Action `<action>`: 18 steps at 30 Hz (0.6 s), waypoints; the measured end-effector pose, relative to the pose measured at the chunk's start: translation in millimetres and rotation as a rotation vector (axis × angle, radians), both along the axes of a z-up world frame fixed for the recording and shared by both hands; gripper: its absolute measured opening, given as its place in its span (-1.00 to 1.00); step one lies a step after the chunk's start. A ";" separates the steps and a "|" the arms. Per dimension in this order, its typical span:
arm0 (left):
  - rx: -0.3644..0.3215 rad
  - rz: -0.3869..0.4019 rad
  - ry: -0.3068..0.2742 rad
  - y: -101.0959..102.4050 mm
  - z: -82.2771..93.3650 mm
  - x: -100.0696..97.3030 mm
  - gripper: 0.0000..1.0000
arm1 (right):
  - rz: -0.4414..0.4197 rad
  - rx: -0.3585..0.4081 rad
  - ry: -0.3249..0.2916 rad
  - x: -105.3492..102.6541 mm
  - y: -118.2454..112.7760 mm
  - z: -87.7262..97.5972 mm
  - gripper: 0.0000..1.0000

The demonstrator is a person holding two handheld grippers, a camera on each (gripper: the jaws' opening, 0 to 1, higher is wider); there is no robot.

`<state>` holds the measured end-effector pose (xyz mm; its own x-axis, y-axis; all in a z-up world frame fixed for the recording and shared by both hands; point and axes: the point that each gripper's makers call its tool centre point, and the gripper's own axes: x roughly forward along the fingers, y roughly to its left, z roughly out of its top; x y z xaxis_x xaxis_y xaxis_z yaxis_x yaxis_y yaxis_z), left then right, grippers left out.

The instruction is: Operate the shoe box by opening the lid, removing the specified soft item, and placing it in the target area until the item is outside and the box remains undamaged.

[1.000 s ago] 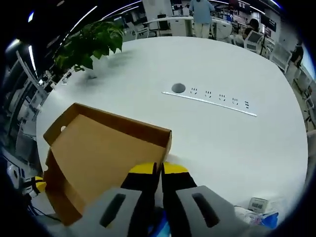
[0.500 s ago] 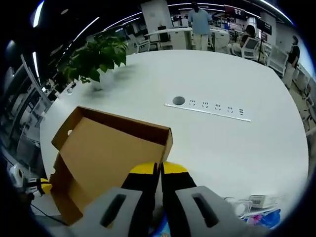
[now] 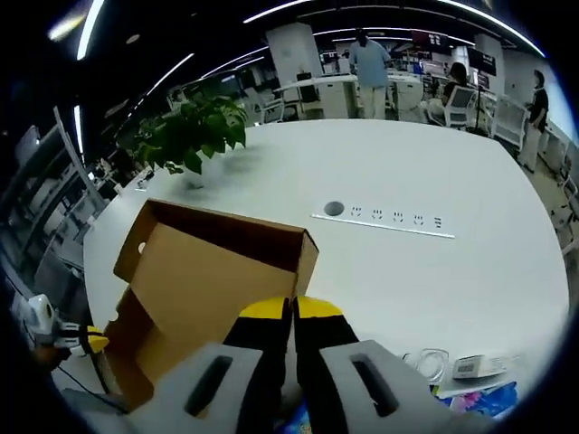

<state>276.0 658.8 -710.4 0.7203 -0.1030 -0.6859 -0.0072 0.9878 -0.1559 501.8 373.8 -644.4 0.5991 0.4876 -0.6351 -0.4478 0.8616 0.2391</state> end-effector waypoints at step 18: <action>0.007 -0.023 0.013 0.2 -0.4 0.8 -0.93 | 0.018 0.066 -0.105 -30.1 -0.2 31.7 -1.00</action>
